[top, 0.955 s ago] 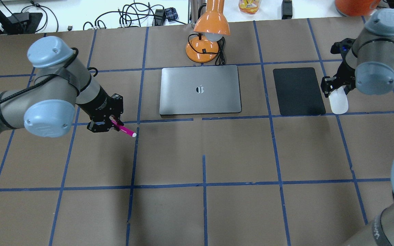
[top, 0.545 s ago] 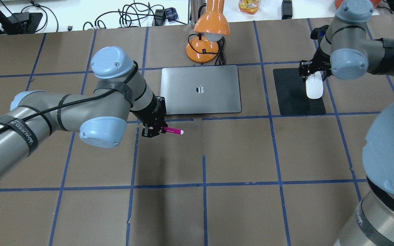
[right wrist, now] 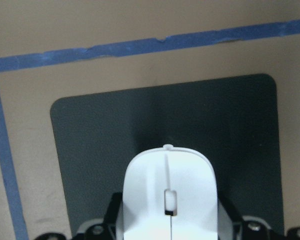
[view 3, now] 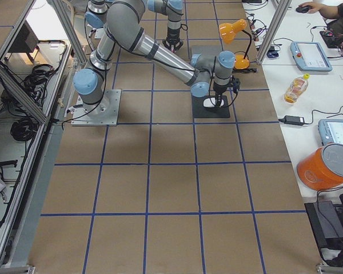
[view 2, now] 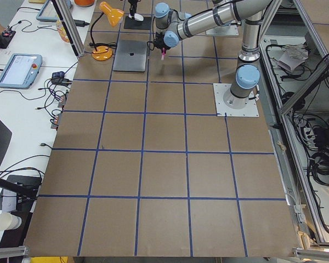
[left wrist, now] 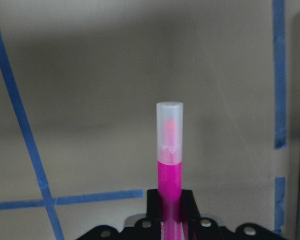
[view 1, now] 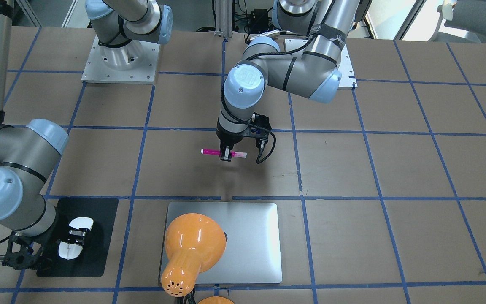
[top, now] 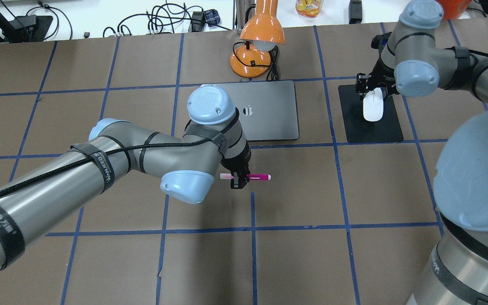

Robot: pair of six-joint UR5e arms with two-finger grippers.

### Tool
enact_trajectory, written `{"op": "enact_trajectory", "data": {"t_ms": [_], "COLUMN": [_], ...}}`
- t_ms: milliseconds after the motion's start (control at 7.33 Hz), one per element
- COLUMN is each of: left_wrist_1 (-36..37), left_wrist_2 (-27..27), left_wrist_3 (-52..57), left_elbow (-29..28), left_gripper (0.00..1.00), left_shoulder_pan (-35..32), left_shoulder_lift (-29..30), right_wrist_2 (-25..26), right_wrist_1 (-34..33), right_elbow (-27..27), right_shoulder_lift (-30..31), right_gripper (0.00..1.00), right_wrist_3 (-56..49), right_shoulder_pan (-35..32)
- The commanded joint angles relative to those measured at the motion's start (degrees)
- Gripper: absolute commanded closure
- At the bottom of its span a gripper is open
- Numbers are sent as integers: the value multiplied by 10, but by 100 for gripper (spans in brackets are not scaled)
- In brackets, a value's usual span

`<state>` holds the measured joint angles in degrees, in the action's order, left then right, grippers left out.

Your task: Place pen and mouse around notebook

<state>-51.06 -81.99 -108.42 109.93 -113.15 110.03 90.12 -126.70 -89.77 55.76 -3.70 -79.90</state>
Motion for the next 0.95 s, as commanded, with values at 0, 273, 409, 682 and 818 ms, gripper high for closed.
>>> {"op": "enact_trajectory", "data": {"t_ms": [0,273,409,682,818], "left_wrist_1": [6,7,7,3,-15], "left_wrist_2": [-4,-11,-11,-5,-4], "left_wrist_3": [-6,-2,-1,0,1], "left_elbow": [0,-9,-9,-21,-26], "left_gripper": [100,100,100,0,0], "left_shoulder_pan": [-8,-8,-8,-6,6], "left_shoulder_lift": [19,35,45,52,45], "right_wrist_2": [9,8,8,5,8], "right_wrist_1": [4,2,4,57,110], "right_elbow": [-1,-1,1,0,0], "right_shoulder_lift": [-5,-7,-2,43,82], "right_gripper": [34,0,0,0,0], "right_wrist_3": [-8,-9,-8,-8,-7], "right_shoulder_pan": [-3,-2,-2,-2,-2]}}
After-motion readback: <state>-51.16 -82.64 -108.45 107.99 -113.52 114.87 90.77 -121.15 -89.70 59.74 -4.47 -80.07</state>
